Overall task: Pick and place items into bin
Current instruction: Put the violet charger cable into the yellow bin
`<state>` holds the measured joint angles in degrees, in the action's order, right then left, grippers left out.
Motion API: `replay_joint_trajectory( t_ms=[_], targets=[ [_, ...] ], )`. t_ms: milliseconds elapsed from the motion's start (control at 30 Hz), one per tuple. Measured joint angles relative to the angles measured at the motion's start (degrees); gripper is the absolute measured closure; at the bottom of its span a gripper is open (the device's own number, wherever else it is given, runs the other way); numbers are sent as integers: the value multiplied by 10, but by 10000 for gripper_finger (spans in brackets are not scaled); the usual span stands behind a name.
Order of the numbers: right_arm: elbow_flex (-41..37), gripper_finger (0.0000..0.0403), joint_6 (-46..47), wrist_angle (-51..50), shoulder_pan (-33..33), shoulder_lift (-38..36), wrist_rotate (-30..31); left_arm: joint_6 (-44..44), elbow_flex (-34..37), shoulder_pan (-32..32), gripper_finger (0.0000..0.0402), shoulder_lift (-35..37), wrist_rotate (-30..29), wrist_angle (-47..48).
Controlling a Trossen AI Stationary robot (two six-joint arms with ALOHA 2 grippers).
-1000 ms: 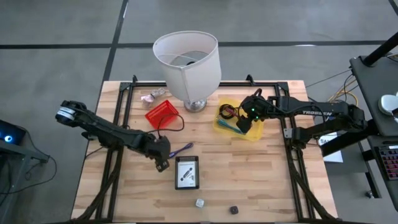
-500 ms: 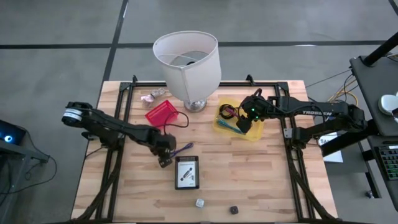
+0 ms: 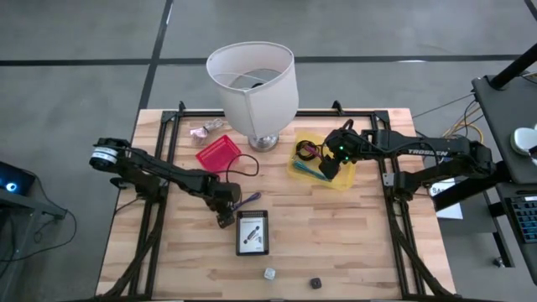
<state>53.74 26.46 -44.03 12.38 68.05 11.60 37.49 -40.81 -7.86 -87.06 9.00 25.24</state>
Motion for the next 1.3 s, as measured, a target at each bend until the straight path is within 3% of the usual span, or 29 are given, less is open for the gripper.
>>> replay_joint_trajectory(
  t_ms=[133, 267, 633, 767, 1033, 1300],
  targets=[
    [0, 177, 0, 0, 0, 0, 0, -8, 1, -1, 212, 5, -13, -1],
    [0, 177, 0, 0, 0, 0, 0, -10, 1, -1, 240, 5, -20, 1],
    [0, 177, 24, 9, 0, 0, 3, -31, 1, 0, 392, 8, -20, 6],
    [0, 177, 34, 33, 0, 0, -18, -39, -2, 0, 396, 15, -19, 14],
    [0, 177, -2, 148, -19, 0, -134, -50, -6, 0, 400, 65, -20, 37],
    [-3, 177, -102, 270, -78, 2, -147, -64, -19, 0, 401, 156, -62, 34]
  ],
)
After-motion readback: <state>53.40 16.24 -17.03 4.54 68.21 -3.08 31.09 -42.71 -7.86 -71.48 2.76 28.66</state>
